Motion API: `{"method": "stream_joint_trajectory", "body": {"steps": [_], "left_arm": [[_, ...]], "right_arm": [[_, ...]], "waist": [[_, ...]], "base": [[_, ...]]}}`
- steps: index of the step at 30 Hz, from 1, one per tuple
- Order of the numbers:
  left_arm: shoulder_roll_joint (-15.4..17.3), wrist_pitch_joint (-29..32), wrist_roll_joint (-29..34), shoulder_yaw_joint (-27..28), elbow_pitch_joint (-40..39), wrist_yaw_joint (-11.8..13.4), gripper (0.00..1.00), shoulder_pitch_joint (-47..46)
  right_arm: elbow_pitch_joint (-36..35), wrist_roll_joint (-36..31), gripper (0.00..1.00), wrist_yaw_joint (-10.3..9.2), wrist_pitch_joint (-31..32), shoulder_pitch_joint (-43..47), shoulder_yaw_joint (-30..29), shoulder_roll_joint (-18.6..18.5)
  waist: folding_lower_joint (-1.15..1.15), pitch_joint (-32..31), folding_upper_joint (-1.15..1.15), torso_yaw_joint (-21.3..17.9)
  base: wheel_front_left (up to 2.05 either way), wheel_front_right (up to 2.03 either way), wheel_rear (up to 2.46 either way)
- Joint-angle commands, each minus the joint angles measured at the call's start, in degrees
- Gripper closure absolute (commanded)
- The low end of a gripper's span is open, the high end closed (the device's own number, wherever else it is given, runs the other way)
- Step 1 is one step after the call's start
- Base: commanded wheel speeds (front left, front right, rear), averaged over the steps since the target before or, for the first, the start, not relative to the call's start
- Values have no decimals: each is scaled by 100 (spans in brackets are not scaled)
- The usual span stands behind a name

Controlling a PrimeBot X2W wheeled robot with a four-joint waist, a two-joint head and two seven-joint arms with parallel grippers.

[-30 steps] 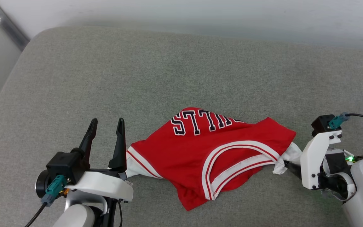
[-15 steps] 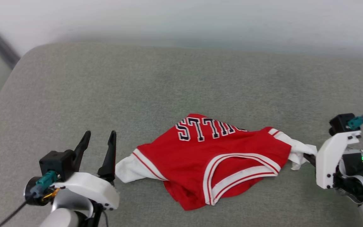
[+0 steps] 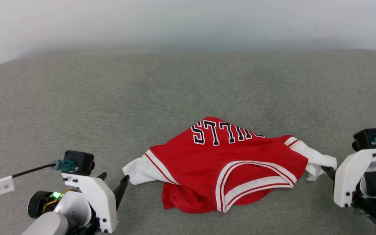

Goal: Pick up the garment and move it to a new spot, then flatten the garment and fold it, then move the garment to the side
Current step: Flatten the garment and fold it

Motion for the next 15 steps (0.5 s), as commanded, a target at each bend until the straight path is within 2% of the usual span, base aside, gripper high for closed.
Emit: {"method": "stream_joint_trajectory", "body": {"steps": [1, 7, 15], "left_arm": [[0, 221, -53, -78, 124, -88, 0, -216], [-49, 666, -67, -268, 564, -251, 0, -621], [-228, 1377, -143, -705, 1261, -606, 0, -1051]], "right_arm": [[-175, -65, 100, -6, 38, 44, -48, 107], [-388, -155, 100, -5, 107, -52, -65, 300], [-446, -201, 100, -6, 41, -234, -30, 438]], "waist": [[0, 212, 0, -149], [0, 501, 0, -286], [0, 786, 0, -417]], "base": [[0, 0, 0], [0, 0, 0], [0, 0, 0]]}}
